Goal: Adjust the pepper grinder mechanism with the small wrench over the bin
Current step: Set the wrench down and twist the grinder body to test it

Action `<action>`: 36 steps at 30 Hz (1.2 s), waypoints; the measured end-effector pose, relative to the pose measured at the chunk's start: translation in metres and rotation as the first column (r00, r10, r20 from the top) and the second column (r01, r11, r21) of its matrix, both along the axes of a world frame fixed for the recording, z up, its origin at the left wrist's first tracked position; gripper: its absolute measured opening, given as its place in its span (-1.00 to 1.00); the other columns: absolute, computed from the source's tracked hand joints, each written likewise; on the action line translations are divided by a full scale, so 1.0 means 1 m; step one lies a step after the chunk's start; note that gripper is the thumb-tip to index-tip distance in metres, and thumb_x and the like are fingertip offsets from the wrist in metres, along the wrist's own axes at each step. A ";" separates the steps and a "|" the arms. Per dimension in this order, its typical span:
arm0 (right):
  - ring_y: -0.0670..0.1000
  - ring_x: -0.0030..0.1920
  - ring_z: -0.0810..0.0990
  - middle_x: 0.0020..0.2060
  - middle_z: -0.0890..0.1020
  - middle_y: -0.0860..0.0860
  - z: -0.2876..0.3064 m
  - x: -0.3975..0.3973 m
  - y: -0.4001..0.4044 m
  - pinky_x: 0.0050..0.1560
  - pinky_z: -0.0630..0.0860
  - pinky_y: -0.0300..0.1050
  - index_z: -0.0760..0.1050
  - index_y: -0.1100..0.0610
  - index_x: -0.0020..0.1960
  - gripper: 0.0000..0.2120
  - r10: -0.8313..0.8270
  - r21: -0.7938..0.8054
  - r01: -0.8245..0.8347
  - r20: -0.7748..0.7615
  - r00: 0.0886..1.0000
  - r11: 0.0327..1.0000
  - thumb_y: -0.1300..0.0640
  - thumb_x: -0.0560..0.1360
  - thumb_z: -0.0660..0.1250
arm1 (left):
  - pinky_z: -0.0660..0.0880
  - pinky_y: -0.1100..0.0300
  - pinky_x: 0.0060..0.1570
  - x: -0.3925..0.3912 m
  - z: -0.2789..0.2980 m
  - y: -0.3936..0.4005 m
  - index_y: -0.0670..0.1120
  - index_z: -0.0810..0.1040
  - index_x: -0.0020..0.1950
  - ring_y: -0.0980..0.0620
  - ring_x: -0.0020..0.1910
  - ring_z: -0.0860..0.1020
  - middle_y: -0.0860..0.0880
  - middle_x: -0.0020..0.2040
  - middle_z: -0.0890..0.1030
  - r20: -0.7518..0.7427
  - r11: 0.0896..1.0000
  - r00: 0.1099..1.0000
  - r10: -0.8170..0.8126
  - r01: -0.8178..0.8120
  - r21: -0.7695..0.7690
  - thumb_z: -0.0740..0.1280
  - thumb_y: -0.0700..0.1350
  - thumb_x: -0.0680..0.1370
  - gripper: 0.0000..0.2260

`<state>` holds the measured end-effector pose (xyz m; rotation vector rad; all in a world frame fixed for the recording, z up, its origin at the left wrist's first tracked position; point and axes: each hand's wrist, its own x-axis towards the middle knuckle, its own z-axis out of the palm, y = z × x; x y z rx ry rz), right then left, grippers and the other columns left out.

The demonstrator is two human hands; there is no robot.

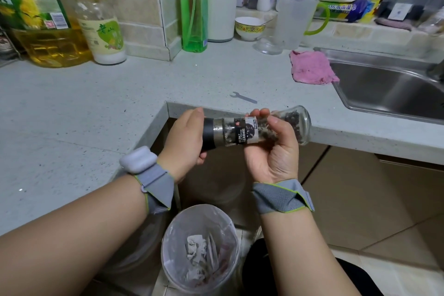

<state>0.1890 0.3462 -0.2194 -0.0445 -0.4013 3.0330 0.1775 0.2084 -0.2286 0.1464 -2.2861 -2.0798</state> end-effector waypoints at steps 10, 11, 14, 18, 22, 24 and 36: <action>-0.01 -0.33 0.54 -0.35 0.50 0.04 0.006 -0.015 0.013 -0.01 0.54 -0.13 0.42 0.20 -0.22 -0.87 0.009 -0.111 0.030 0.339 0.941 0.993 0.33 0.47 0.30 | 0.35 0.24 0.05 0.013 0.010 -0.012 -0.27 0.52 -0.01 -0.05 -0.03 0.45 -0.16 -0.03 0.55 -0.664 0.694 0.485 -0.569 -0.150 -0.704 0.32 -0.25 0.50 -0.89; -0.01 -0.34 0.55 -0.37 0.52 0.04 0.006 -0.013 0.015 0.00 0.54 -0.14 0.43 0.20 -0.26 -0.85 -0.012 -0.087 0.042 0.312 0.950 0.995 0.34 0.47 0.30 | 0.38 0.27 0.03 0.012 0.009 -0.009 -0.24 0.48 0.06 0.00 -0.02 0.47 -0.13 -0.01 0.53 -0.655 0.754 0.570 -0.495 -0.093 -0.650 0.34 -0.20 0.50 -0.81; 0.00 -0.37 0.60 -0.40 0.57 0.06 0.004 -0.008 0.019 -0.12 0.57 -0.17 0.50 0.22 -0.36 -0.79 -0.052 -0.006 0.054 0.182 0.982 0.999 0.37 0.44 0.28 | 0.58 0.19 -0.11 0.008 0.012 -0.015 -0.06 0.40 0.23 0.18 -0.09 0.62 -0.09 0.09 0.55 -0.166 0.947 0.945 -0.281 0.245 -0.209 0.29 0.18 0.52 -0.58; 0.00 -0.29 0.59 -0.32 0.59 0.06 0.003 -0.003 0.029 0.07 0.47 -0.10 0.49 0.19 -0.22 -0.91 0.015 0.057 -0.013 -0.044 0.999 0.998 0.33 0.41 0.28 | 0.62 -0.05 -0.15 0.001 0.005 -0.026 -0.11 0.45 0.29 -0.17 -0.23 0.67 -0.34 0.01 0.62 0.461 0.708 0.538 -0.706 0.529 0.467 0.06 0.53 0.36 -0.17; 0.01 -0.25 0.57 -0.29 0.57 0.05 0.004 -0.003 0.031 0.04 0.48 -0.07 0.49 0.16 -0.19 -0.92 0.027 0.077 -0.016 -0.143 0.989 0.997 0.30 0.40 0.24 | 0.58 0.17 -0.38 0.000 -0.001 -0.016 -0.10 0.39 0.23 0.08 -0.57 0.46 -0.17 -0.32 0.55 0.333 0.646 0.587 -0.737 0.468 0.603 0.23 0.38 0.45 -0.38; 0.01 -0.25 0.58 -0.30 0.58 0.05 0.006 -0.005 0.032 0.07 0.47 -0.07 0.49 0.17 -0.21 -0.92 0.024 0.048 -0.018 -0.133 0.991 0.999 0.30 0.42 0.26 | 0.52 0.20 -0.39 0.000 -0.002 -0.012 -0.09 0.43 0.15 0.13 -0.56 0.42 -0.11 -0.30 0.52 0.230 0.732 0.729 -0.644 0.501 0.462 0.26 0.32 0.46 -0.48; 0.01 -0.19 0.54 -0.30 0.49 0.06 -0.005 -0.016 0.030 0.31 0.45 0.04 0.39 0.16 -0.12 -0.89 0.046 -0.016 -0.044 0.496 0.867 0.999 0.20 0.51 0.33 | 0.46 0.17 -0.12 0.004 0.004 -0.023 -0.08 0.44 0.23 0.00 -0.07 0.51 -0.03 0.02 0.54 -0.439 0.490 0.641 -0.630 -0.110 -0.865 0.51 0.05 0.36 -0.48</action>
